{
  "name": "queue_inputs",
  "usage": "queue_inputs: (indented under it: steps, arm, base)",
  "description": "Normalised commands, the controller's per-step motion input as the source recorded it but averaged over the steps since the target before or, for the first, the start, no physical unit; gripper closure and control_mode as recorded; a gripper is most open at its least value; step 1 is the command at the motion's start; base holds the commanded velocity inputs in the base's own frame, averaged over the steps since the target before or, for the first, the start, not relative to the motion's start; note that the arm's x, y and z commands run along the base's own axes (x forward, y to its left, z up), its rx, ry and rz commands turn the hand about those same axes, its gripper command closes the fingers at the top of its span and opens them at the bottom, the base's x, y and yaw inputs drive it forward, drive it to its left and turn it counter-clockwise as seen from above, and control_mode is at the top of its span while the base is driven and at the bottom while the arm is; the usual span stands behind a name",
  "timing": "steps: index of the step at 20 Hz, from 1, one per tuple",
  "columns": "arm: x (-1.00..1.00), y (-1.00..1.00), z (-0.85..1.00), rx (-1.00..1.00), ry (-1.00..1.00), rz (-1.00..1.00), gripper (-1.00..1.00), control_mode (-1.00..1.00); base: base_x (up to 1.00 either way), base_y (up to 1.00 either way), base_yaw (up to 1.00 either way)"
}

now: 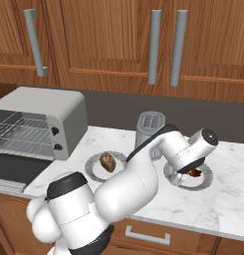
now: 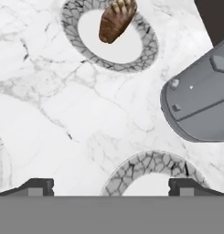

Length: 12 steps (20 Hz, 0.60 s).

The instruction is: Open the toaster oven door. Place the bread on the bottom rack in the toaster oven and place the chicken drumstick on the top rack.

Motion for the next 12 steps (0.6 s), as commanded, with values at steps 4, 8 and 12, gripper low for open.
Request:
queue_inputs:
  steps: [4,8,12]
  arm:
    - [0.31,-0.36,-0.34,0.05,0.00,-0.02,-1.00,-1.00]
    - [0.28,-0.39,-0.28,0.01,0.00,-0.02,-1.00,-1.00]
    - [0.31,-0.21,-0.18,0.00,0.00,-0.05,-1.00,-1.00]
  base:
    - [0.00,0.00,0.00]
    - [0.00,0.00,0.00]
    - [0.00,0.00,0.00]
